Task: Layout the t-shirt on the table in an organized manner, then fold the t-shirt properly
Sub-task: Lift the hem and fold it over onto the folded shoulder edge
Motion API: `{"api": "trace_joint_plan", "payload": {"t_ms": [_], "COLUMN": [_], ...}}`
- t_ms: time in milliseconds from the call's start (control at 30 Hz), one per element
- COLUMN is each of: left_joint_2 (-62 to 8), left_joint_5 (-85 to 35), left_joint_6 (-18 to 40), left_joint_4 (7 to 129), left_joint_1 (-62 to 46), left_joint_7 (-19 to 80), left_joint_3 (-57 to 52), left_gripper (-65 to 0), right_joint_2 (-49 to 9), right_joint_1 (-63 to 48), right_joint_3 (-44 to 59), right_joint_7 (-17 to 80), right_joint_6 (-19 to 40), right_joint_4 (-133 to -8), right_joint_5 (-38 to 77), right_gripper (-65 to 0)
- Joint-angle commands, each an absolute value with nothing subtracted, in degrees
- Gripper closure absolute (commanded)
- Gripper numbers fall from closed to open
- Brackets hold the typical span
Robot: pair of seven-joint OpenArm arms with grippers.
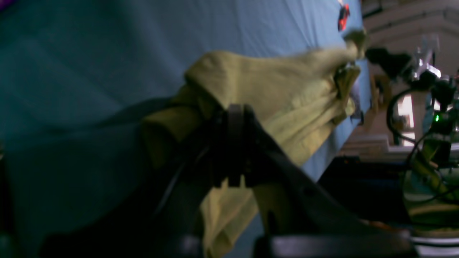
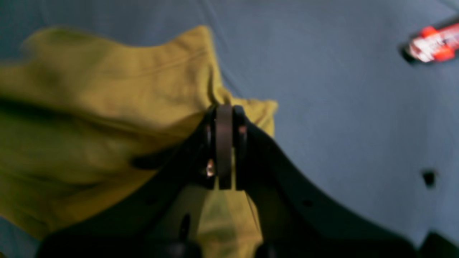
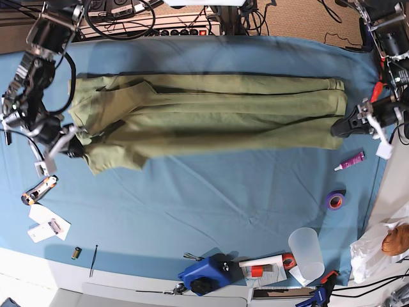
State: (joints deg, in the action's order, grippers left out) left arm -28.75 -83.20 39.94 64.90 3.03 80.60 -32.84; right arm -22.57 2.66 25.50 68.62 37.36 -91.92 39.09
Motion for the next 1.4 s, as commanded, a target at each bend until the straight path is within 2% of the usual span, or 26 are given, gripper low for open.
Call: {"api": "trace_joint_plan", "payload": {"t_ms": [0, 233, 767, 1067, 1367], "left_joint_2": [-30.33, -30.35, -30.37, -30.35, -30.33], "left_joint_5": [-85.0, -85.0, -85.0, -85.0, -85.0], "left_joint_6": [40.0, 40.0, 39.44, 38.44, 38.52], "left_joint_4": [65.8, 65.8, 66.08, 70.54, 75.22], "left_joint_1": [3.53, 2.5, 0.25, -4.4, -7.14], "left_joint_7": [80.0, 80.0, 80.0, 80.0, 80.0], "left_joint_3": [-34.76, -41.01, -41.01, -41.01, -41.01], "left_gripper": [0.0, 0.0, 0.0, 0.0, 0.0], "right_joint_2": [-23.66, -23.64, -23.62, -23.33, -22.96], "right_joint_1": [2.61, -2.0, -2.24, -2.35, -9.91], "right_joint_3": [26.74, 29.71, 30.81, 36.4, 36.45], "right_joint_7": [67.51, 67.55, 70.26, 77.01, 74.94], "right_joint_6": [37.47, 37.69, 37.85, 38.54, 39.22], "right_joint_4": [-93.14, -93.19, -95.13, -96.82, -96.82], "right_joint_5": [39.7, 42.41, 47.55, 51.86, 51.37], "right_gripper": [0.0, 0.0, 0.0, 0.0, 0.0]}}
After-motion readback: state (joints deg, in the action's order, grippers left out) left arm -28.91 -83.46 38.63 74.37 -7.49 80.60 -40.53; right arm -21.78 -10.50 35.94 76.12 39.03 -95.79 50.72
